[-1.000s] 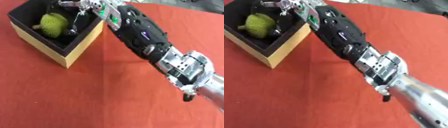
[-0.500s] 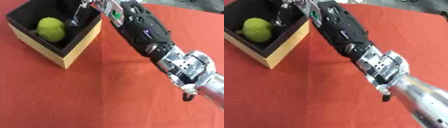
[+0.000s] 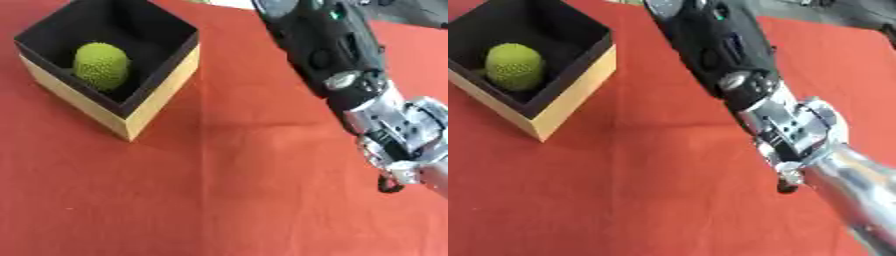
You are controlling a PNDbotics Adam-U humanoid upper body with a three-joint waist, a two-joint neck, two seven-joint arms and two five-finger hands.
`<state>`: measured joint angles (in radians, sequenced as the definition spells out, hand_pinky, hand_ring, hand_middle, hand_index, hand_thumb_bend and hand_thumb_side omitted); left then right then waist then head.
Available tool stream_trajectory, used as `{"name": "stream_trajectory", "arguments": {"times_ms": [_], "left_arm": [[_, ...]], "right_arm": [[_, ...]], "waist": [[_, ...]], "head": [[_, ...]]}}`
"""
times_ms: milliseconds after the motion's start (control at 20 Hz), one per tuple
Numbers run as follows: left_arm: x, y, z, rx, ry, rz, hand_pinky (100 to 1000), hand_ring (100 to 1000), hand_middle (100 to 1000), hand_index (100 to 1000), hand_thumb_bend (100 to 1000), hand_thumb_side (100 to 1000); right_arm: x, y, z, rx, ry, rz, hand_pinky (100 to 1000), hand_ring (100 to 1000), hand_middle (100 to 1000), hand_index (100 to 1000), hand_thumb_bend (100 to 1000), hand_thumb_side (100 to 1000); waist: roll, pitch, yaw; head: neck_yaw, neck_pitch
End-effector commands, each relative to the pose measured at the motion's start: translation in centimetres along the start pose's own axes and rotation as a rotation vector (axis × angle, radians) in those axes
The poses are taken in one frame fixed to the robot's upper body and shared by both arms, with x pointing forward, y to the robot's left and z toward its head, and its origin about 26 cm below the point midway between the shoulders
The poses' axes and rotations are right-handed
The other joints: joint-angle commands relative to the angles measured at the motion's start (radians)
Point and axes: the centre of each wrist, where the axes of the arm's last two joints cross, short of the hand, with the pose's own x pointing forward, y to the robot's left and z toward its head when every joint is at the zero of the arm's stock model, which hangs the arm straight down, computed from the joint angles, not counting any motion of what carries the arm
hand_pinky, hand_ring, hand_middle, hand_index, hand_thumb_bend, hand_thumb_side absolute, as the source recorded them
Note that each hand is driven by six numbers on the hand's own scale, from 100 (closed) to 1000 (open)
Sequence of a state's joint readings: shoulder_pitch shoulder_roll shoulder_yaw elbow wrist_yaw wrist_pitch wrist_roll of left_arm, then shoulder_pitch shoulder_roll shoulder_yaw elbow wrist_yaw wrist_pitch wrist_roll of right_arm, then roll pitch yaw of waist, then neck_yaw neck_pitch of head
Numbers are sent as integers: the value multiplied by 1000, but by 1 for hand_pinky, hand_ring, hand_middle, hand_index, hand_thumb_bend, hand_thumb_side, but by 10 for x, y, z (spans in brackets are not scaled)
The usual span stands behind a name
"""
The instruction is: Pick up objects on the table and place them in the box.
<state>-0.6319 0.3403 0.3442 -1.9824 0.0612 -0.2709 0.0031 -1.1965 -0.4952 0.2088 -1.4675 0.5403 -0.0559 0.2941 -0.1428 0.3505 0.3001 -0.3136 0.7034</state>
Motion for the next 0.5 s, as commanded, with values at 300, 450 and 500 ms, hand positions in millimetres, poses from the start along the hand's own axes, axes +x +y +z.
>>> {"name": "stream_trajectory", "arguments": {"times_ms": [300, 450, 500], "left_arm": [[6, 8, -3, 19, -18, -39, 590, 537, 545, 686, 100, 174], [6, 9, -2, 30, -19, -38, 590, 537, 545, 686, 100, 173], [6, 9, -2, 33, -18, -39, 590, 538, 546, 686, 100, 174]], "right_arm": [[12, -58, 101, -434, 95, -153, 797, 943, 847, 837, 100, 332], [18, -58, 126, -522, 103, -148, 791, 924, 824, 826, 100, 342], [16, -56, 131, -547, 102, -149, 773, 879, 759, 785, 100, 339]], "waist": [[28, -31, -29], [36, -26, -41], [39, -25, -45]], "head": [[66, 8], [83, 0], [88, -3]]}}
